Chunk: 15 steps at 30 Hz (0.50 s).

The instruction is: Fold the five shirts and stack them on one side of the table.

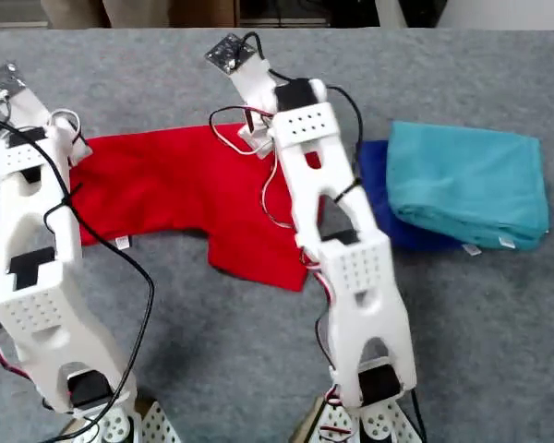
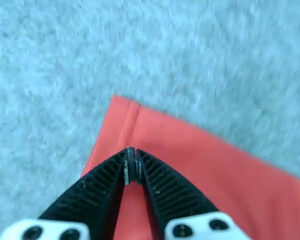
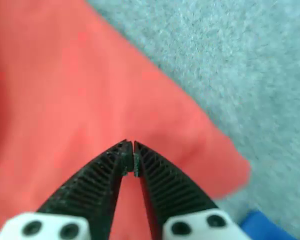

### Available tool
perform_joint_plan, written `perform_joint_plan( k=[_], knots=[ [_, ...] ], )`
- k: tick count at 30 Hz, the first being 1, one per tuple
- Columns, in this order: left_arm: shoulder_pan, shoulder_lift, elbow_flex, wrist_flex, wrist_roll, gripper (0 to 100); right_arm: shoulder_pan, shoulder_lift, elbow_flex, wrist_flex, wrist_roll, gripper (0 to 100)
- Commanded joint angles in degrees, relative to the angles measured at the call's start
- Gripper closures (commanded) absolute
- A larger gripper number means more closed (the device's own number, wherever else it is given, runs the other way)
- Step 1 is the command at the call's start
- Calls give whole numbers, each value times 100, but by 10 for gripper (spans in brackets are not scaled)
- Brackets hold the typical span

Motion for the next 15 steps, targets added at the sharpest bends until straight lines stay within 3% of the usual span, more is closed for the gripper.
perform_joint_plan(
  k=[1, 7, 15],
  knots=[
    [-105, 180, -598, -123, 141, 980, 453, 1174, -1824, -193, -325, 987],
    [-123, 901, -1275, -88, 141, 980, 804, 2800, -3881, -211, -308, 987],
    [-123, 1191, -1802, -79, 26, 980, 857, 2721, -3820, -712, 70, 986]
  ],
)
